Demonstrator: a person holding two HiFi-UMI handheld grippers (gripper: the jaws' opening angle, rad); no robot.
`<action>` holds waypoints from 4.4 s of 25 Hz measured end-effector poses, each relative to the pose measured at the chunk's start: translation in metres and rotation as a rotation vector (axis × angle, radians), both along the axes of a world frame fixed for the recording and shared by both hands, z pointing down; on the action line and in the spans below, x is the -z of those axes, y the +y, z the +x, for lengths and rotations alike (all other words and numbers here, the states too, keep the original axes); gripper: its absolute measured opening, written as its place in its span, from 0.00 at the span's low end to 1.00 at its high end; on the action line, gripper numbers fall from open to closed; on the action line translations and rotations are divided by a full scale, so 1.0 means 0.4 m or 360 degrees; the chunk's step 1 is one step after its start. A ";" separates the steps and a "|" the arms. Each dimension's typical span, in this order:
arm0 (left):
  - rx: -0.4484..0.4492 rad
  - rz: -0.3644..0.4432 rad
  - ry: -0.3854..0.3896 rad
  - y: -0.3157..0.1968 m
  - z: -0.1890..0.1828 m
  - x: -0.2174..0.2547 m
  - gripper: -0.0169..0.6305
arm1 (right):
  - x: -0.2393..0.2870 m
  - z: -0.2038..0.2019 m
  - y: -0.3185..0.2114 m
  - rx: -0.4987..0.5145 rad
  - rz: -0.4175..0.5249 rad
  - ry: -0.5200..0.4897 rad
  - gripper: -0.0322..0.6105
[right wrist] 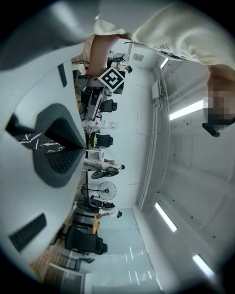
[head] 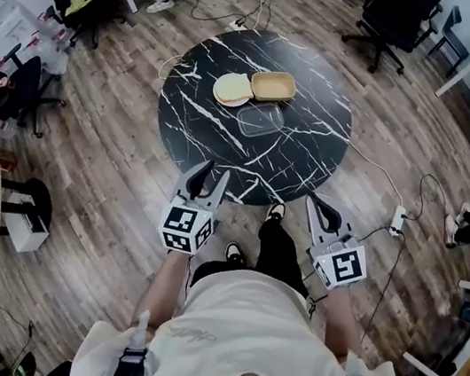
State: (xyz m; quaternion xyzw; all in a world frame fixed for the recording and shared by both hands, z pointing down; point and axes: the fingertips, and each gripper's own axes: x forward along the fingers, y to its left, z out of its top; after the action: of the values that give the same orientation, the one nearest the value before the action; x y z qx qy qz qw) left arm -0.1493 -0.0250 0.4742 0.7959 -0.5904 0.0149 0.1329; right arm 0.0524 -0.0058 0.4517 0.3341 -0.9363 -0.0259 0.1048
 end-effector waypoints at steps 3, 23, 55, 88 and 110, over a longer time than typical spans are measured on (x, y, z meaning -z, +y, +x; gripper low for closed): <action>0.0037 -0.0021 -0.0037 -0.044 -0.014 -0.003 0.27 | -0.019 -0.019 -0.071 0.0056 -0.0022 -0.0032 0.06; 0.0303 -0.0311 -0.0123 -0.434 -0.011 -0.112 0.25 | -0.034 -0.066 -0.568 0.0466 -0.0016 -0.0120 0.06; 0.0568 -0.1138 0.0184 -0.571 -0.112 -0.769 0.25 | -0.292 -0.107 -0.677 0.0643 -0.0402 0.0146 0.06; 0.0495 -0.1268 0.0110 -0.568 -0.108 -0.809 0.16 | -0.308 -0.130 -0.687 0.0590 -0.0453 0.0069 0.06; 0.0387 -0.1191 0.0189 -0.595 -0.074 -0.777 0.05 | -0.302 -0.131 -0.672 0.0586 -0.0442 0.0075 0.06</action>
State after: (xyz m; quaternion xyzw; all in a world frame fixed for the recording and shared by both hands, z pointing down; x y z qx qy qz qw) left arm -0.1790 -0.2631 0.7849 0.6163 -0.6253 0.1671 0.4486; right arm 0.0001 -0.2744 0.5723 0.1392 -0.9734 0.0767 0.1652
